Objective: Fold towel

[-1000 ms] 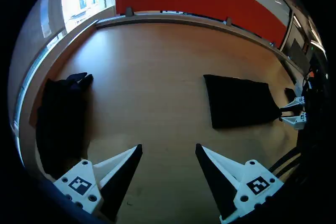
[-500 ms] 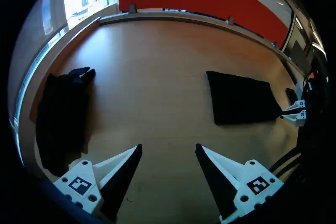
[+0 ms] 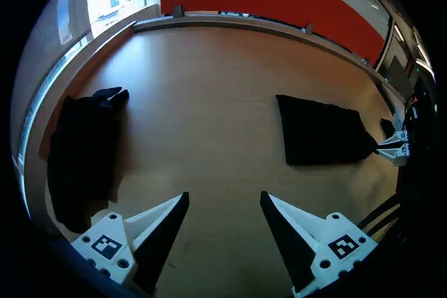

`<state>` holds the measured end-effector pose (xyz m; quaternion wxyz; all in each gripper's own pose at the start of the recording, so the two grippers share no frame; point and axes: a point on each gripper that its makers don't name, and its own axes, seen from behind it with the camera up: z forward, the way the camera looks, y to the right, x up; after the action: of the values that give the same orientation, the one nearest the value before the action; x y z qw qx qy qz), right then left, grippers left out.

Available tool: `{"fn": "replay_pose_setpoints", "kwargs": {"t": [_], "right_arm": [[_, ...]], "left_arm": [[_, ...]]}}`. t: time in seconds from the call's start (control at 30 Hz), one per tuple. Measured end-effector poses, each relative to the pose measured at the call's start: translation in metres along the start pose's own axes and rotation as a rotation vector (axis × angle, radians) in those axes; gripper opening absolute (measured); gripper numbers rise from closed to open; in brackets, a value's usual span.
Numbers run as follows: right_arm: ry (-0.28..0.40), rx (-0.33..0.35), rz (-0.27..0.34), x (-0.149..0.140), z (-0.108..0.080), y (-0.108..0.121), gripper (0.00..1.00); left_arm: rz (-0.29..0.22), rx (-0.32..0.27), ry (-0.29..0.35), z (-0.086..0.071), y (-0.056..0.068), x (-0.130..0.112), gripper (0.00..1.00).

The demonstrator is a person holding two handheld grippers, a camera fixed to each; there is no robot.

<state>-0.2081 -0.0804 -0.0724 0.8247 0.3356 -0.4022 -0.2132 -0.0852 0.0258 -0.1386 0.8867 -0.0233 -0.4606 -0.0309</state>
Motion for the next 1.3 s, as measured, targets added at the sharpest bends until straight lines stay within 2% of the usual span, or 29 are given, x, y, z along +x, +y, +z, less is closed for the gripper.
{"fn": "replay_pose_setpoints", "kwargs": {"t": [0.2,0.4,0.6,0.8,1.3], "right_arm": [[0.045,-0.011,-0.051,0.036,-0.008,0.004,0.03],[0.086,-0.023,-0.136,0.079,-0.015,0.007,0.03],[0.114,-0.025,-0.199,0.114,-0.014,0.005,0.03],[0.141,-0.011,-0.236,0.144,-0.012,-0.003,0.03],[0.15,0.016,-0.29,0.17,-0.006,-0.013,0.03]], "left_arm": [[-0.02,-0.003,0.011,-0.002,-0.001,0.001,0.94],[-0.037,-0.006,0.017,-0.003,-0.003,0.001,0.94],[-0.055,-0.01,0.024,-0.004,-0.003,0.0,0.94],[-0.068,-0.016,0.032,-0.005,-0.002,0.0,0.94],[-0.088,-0.012,0.034,-0.009,-0.01,-0.004,0.94]]}}
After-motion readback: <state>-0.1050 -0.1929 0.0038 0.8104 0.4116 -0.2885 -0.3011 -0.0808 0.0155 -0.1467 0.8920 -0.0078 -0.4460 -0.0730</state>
